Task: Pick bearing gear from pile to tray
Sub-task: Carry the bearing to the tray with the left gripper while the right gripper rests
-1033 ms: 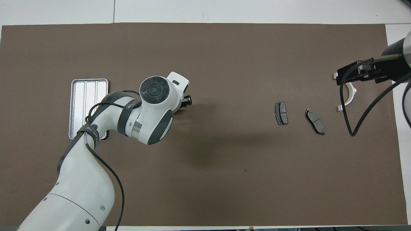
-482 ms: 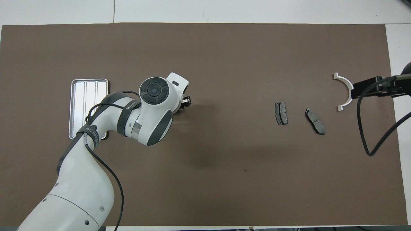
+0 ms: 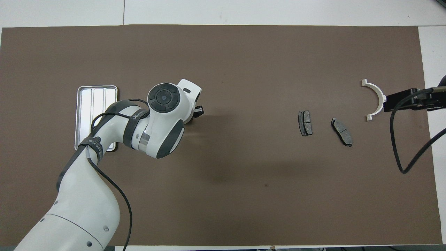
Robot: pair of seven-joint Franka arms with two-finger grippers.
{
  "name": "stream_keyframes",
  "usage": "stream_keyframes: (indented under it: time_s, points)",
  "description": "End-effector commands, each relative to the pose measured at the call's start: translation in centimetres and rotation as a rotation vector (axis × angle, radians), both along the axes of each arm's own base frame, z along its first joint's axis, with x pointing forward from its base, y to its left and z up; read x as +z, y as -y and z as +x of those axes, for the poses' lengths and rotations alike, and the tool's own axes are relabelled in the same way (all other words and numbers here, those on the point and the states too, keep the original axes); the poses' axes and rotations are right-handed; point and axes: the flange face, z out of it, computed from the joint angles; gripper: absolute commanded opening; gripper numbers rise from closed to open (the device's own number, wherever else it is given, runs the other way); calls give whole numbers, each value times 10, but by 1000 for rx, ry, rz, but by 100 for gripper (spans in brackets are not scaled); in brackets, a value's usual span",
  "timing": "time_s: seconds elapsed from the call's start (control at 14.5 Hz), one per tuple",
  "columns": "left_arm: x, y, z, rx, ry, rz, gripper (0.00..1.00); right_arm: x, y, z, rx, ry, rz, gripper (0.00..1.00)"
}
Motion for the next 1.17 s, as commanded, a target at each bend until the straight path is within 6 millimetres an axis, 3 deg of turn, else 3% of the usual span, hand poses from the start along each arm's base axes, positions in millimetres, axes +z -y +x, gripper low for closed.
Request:
stream_keyframes:
  time_s: [0.0, 0.07, 0.28, 0.34, 0.41, 0.83, 1.1]
  points:
    - [64, -103, 15, -32, -27, -6, 1, -1, 4, -7, 22, 6, 5, 100]
    - [78, -136, 20, -56, -35, -7, 1, 0, 4, -8, 22, 7, 5, 100]
    - [70, -247, 33, -167, -21, -6, 1, -1, 3, -7, 23, 4, 4, 100]
    - [67, -270, 34, -212, -5, -2, 0, -2, 3, -7, 25, 3, 4, 100]
    - [63, -277, 37, -226, 17, 2, 0, -3, 2, -6, 25, 1, 4, 100]
    - [20, -270, 47, -284, 16, 10, 0, -2, 2, -7, 26, 1, -2, 100]
    - [7, -274, 48, -317, 16, 13, 0, -2, 3, -7, 26, 1, -7, 100]
